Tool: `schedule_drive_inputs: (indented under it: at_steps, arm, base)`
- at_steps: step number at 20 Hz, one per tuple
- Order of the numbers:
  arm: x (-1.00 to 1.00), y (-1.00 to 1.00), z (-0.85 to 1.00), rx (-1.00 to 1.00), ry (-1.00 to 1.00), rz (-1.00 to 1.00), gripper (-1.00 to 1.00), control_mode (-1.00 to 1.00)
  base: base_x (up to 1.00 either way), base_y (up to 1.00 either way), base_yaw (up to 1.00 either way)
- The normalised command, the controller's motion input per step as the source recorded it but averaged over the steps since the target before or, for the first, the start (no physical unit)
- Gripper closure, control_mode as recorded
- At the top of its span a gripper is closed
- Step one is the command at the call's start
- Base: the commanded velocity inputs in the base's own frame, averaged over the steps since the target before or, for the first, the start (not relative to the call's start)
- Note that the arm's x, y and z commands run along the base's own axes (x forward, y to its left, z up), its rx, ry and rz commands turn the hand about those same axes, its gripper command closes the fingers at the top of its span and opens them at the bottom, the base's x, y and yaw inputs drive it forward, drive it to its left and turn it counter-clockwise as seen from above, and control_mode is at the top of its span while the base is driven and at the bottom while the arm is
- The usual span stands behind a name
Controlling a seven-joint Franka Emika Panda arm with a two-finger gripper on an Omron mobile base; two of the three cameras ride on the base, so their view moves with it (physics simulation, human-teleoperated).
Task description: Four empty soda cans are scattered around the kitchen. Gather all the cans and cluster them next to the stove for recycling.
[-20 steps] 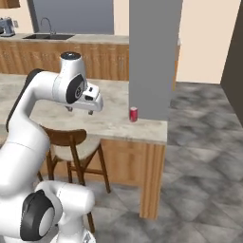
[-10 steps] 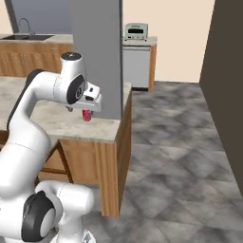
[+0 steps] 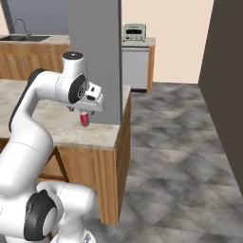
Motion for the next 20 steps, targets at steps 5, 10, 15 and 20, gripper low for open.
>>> schedule_drive_inputs:
  at_steps: [5, 10, 15, 20]
  arm:
    - [0.0, 0.0, 0.0, 0.0, 0.0, 0.0, -1.0, 1.0]
    - [0.0, 0.0, 0.0, 0.0, 0.0, 0.0, -1.0, 1.0]
    - [0.0, 0.0, 0.0, 0.0, 0.0, 0.0, -1.0, 1.0]
    - [0.08, 0.02, -0.12, 0.0, 0.0, 0.0, -1.0, -1.0]
  base:
    - [0.42, 0.68, 0.0]
    - [0.71, 0.11, 0.0]
    - [0.6, 0.0, 0.0]
    - [0.39, 0.04, 0.0]
